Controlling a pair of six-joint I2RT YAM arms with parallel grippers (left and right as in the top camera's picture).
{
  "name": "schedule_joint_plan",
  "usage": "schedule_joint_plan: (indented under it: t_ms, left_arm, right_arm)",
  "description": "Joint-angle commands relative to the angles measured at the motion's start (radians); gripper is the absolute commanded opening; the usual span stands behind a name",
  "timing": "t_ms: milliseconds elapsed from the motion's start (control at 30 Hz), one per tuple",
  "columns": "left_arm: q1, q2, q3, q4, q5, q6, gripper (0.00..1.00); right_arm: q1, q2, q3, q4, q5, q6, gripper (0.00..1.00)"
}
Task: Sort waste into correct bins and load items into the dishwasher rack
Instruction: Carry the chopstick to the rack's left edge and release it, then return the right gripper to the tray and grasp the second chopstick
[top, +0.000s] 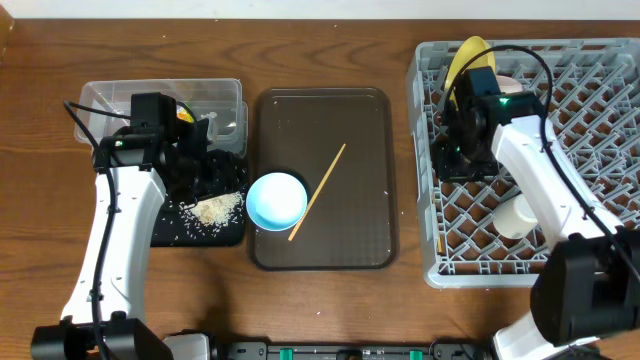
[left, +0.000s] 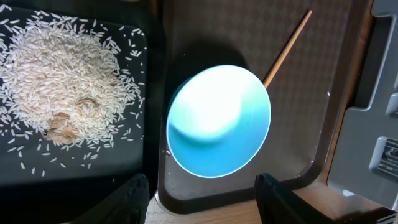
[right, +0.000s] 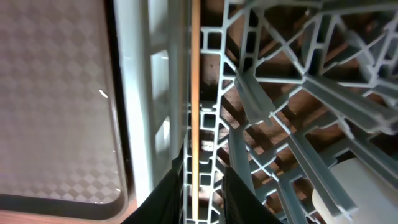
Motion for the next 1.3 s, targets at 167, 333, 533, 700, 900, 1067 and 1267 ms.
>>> schedule_joint_plan:
  t_ms: [167,333,533,700,900,1067,1267]
  left_arm:
    - [0.002,-0.004,0.013,-0.005,-0.006,0.006,0.58]
    - [0.002,-0.004,0.013,-0.005,-0.006,0.005,0.58]
    - [0.002,-0.004,0.013,-0.005,-0.006,0.005,0.58]
    - [0.002,-0.004,0.013,-0.005,-0.006,0.005,0.58]
    - [0.002,-0.004,0.013,-0.005,-0.006,0.006,0.58]
    - [0.002,-0.004,0.013,-0.005,-0.006,0.005,0.58]
    - [0.002,-0.004,0.013,-0.005,-0.006,0.006,0.58]
  right_arm:
    - [0.055,-0.139,0.091,0.149,-0.131,-0.009,0.30]
    - [0.156,-0.109,0.089,0.254,-0.151,0.059,0.38]
    - [0.322,0.004,0.089,0.397,-0.117,0.101,0.47]
    - [0.418,0.144,0.089,0.453,-0.028,0.291,0.46]
    - [0.494,0.299,0.089,0.521,-0.013,0.396,0.48]
    - [0.527,0.382,0.089,0.534,0.031,0.447,0.45]
    - [0.539,0.402,0.089,0.496,0.082,0.447,0.37]
